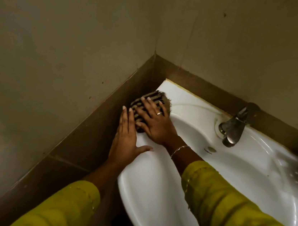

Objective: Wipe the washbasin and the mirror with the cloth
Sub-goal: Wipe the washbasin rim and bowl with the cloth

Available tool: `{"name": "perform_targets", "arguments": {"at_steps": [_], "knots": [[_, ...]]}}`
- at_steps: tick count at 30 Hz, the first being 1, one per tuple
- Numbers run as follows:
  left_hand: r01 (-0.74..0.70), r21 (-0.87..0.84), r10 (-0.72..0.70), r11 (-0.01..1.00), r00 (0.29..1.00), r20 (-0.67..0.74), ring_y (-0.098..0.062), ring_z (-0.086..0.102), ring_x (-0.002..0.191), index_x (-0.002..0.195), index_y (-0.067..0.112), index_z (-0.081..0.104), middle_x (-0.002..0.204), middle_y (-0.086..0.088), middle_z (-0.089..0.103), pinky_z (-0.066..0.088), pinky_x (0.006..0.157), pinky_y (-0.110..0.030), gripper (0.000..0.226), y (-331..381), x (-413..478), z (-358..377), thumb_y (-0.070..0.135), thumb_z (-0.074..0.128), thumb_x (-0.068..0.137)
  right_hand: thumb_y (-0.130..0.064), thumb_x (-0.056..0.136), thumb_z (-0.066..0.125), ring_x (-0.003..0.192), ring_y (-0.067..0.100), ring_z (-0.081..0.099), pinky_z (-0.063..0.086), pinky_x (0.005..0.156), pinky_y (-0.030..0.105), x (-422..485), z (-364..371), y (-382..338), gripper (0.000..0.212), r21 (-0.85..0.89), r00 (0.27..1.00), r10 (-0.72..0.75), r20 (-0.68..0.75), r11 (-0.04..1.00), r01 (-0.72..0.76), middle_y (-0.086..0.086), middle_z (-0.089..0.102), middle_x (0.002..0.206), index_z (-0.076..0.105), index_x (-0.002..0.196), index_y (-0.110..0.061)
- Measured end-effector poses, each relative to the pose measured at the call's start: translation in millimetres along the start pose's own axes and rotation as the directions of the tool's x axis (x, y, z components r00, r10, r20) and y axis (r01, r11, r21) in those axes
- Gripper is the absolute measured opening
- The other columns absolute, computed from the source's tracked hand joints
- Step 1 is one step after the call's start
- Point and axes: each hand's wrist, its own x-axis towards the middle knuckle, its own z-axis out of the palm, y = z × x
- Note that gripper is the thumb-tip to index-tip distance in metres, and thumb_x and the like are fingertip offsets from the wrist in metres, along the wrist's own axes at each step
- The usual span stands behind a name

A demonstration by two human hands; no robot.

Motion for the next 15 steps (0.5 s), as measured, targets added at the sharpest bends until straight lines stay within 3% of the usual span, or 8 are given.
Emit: {"name": "perform_targets", "arguments": {"at_steps": [2,4,8,11,15], "knots": [[-0.005,0.015,0.005,1.0,1.0,0.002,-0.013,-0.015,0.137,0.141,0.014,-0.015,0.153,-0.01,-0.014,0.011,0.112,-0.034,0.13,-1,0,0,0.077,0.058,0.053,-0.047,0.09,0.027,0.137,0.032,0.031,0.013,0.109,0.047,-6,-2,18,0.058,-0.069,0.992,0.119,0.052,0.991,-0.115,0.013,0.035,0.148,0.037,0.14,-0.021],[0.002,0.03,-0.002,1.0,1.0,-0.002,-0.016,-0.011,0.14,0.144,0.01,-0.009,0.154,-0.011,-0.012,0.014,0.113,-0.036,0.128,0,1,0,0.074,0.058,0.056,-0.047,0.089,0.027,0.139,0.035,0.025,0.015,0.112,0.05,-15,-8,31,0.06,-0.127,0.973,0.215,0.084,0.971,-0.204,0.013,0.028,0.151,0.031,0.143,-0.023],[0.015,0.058,-0.015,0.998,1.0,-0.006,-0.025,-0.003,0.143,0.146,0.007,-0.001,0.155,-0.013,-0.009,0.021,0.112,-0.041,0.121,3,0,-2,0.064,0.064,0.062,-0.035,0.092,0.048,0.142,0.037,0.013,0.007,0.114,0.051,-37,-16,38,0.062,-0.134,0.91,0.413,0.042,0.905,-0.404,0.013,0.015,0.155,0.019,0.146,-0.026],[0.033,0.059,-0.034,0.998,0.999,0.007,-0.025,-0.003,0.143,0.146,0.008,0.0,0.155,-0.012,-0.009,0.022,0.111,-0.044,0.119,4,-1,-3,0.068,0.058,0.06,-0.027,0.088,0.059,0.138,0.039,0.022,0.013,0.112,0.052,-65,-20,43,0.067,-0.169,0.854,0.52,0.012,0.843,-0.51,0.018,0.023,0.152,0.024,0.145,-0.024],[0.037,0.058,-0.037,0.998,0.999,-0.007,-0.026,-0.001,0.143,0.146,0.007,0.002,0.155,-0.013,-0.008,0.025,0.11,-0.045,0.118,5,-2,-2,0.07,0.052,0.06,-0.007,0.066,0.076,0.122,0.044,0.046,0.038,0.098,0.056,-105,-19,43,0.08,-0.246,0.786,0.604,-0.129,0.749,-0.616,0.022,0.046,0.138,0.042,0.137,-0.019]]}}
